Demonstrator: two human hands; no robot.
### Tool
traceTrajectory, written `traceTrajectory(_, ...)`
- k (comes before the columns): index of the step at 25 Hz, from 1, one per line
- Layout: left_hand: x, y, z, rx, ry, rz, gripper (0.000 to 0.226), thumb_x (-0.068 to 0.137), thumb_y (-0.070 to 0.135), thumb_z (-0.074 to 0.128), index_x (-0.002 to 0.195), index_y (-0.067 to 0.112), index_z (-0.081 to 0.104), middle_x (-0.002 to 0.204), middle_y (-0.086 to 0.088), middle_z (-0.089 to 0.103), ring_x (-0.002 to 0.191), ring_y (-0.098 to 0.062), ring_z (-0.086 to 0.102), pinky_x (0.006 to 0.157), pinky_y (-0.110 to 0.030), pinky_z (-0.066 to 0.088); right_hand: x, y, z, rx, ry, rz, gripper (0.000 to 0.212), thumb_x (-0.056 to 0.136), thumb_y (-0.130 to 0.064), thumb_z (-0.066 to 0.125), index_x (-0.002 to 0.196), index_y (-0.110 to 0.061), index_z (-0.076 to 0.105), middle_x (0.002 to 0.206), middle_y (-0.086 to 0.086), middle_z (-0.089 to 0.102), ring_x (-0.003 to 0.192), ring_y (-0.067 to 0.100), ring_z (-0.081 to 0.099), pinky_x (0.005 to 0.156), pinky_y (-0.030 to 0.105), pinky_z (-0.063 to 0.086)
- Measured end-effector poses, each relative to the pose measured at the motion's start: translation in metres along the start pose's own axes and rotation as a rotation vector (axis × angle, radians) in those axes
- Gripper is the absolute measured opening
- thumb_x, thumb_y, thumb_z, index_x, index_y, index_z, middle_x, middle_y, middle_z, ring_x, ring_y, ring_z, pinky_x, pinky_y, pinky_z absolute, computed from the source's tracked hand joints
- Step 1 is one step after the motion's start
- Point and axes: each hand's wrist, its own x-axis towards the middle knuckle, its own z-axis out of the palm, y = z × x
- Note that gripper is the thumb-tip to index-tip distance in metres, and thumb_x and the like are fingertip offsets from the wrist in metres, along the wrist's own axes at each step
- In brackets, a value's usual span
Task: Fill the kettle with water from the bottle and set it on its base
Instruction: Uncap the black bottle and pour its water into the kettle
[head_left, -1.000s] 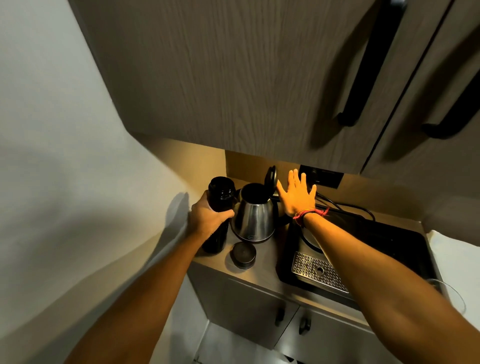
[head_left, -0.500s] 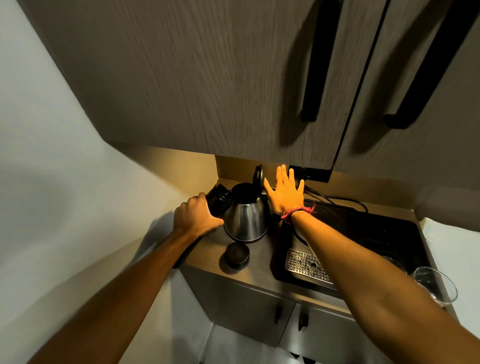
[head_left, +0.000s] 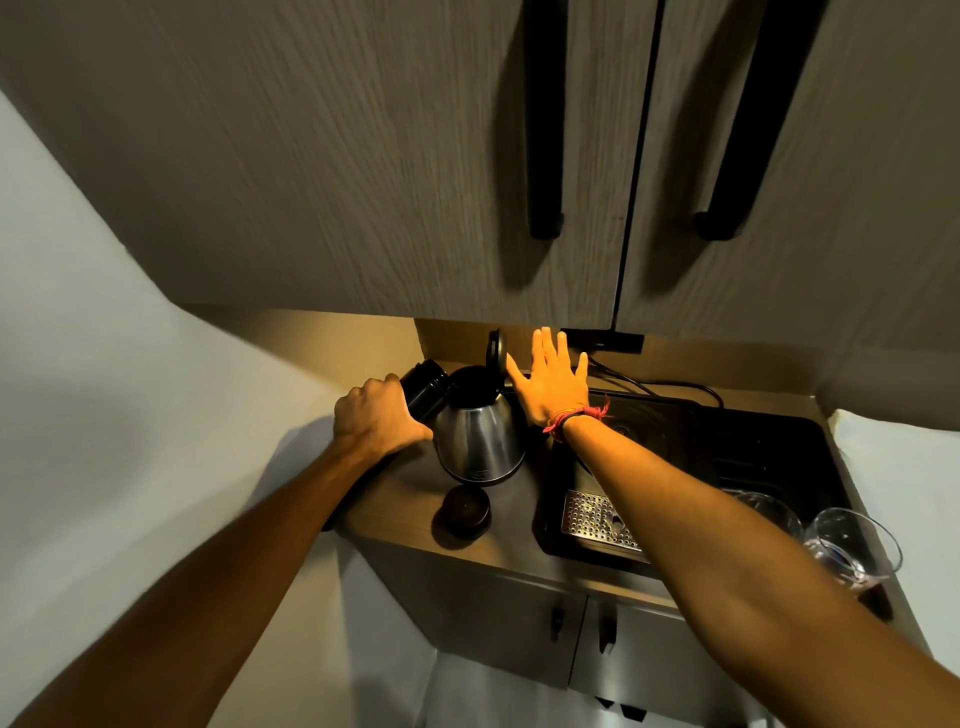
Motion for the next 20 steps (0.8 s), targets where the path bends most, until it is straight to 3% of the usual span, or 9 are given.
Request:
traceTrajectory(4, 0.003, 0.003, -0.008, 0.06, -0.013, 0.015, 0.072, 0.058, 0.067, 0.073, 0.106, 0.017, 0.056, 0.086, -0.002, 0.054, 0.075, -0.02, 0.052, 0.066, -0.033, 0.045, 0.0, 0.0, -0.001, 0.009, -0.004, -0.002, 0.086, 0.091, -0.07, 0.012, 0.157, -0.016, 0.004, 0.167, 0.002, -0.002, 0.154, 0.023, -0.006, 0.123, 0.056, -0.002)
traceTrajectory(8, 0.005, 0.006, -0.012, 0.102, -0.005, 0.037, 0.071, 0.056, 0.066, 0.072, 0.104, 0.017, 0.055, 0.093, -0.006, 0.063, 0.076, -0.022, 0.053, 0.066, -0.032, 0.044, 0.0, 0.0, -0.003, 0.014, -0.014, 0.006, 0.087, 0.09, -0.071, 0.012, 0.157, -0.016, 0.005, 0.167, 0.002, -0.001, 0.154, 0.023, -0.006, 0.123, 0.056, -0.002)
traceTrajectory(13, 0.007, 0.009, -0.022, 0.135, -0.017, 0.055, 0.069, 0.058, 0.066, 0.071, 0.103, 0.017, 0.055, 0.085, -0.002, 0.052, 0.075, -0.022, 0.051, 0.065, -0.032, 0.043, -0.001, -0.001, -0.005, 0.012, -0.027, 0.015, 0.088, 0.09, -0.072, 0.011, 0.157, -0.016, 0.005, 0.167, 0.001, -0.003, 0.154, 0.023, -0.007, 0.123, 0.056, -0.002)
traceTrajectory(20, 0.006, 0.011, -0.032, 0.17, 0.027, 0.083, 0.061, 0.058, 0.063, 0.07, 0.094, 0.018, 0.049, 0.082, -0.002, 0.052, 0.073, -0.021, 0.052, 0.062, -0.031, 0.04, -0.003, -0.002, -0.007, 0.019, -0.022, 0.009, 0.088, 0.091, -0.071, 0.013, 0.157, -0.015, 0.007, 0.167, 0.002, -0.001, 0.154, 0.023, -0.006, 0.123, 0.056, -0.001)
